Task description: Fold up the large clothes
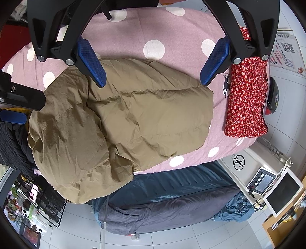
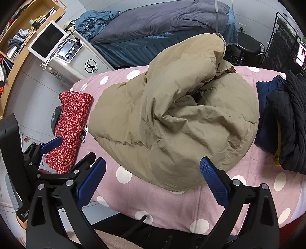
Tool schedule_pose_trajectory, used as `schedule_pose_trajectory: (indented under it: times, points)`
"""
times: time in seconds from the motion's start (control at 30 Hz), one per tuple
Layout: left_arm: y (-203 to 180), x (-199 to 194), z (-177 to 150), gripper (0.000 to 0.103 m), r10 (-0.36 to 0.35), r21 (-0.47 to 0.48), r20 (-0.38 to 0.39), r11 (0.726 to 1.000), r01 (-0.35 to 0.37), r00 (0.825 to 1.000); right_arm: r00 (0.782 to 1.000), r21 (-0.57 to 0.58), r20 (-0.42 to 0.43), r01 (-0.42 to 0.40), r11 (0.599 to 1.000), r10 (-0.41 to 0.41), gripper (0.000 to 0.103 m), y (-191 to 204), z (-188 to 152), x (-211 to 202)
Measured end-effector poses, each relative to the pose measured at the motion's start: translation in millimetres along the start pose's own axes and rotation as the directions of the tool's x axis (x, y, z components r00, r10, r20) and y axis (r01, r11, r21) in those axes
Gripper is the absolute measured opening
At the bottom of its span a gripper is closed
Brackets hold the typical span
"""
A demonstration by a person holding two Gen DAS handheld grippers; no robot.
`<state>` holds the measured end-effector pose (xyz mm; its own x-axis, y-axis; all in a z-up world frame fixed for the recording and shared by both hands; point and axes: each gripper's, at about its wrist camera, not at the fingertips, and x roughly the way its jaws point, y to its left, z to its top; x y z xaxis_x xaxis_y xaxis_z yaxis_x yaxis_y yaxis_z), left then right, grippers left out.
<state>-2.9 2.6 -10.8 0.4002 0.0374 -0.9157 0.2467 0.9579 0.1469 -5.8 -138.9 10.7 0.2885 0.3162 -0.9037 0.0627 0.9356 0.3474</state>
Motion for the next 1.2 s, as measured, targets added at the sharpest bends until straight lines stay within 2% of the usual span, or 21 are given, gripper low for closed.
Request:
schedule_pose_trajectory:
  times: [1.2]
  points:
    - [1.9,5.5,-3.0,0.097,-0.001,0.013,-0.014,1.000,0.001,1.000,1.000,-0.002,-0.014,0.012,1.000,-0.012,0.097,1.9,0.8,3.7]
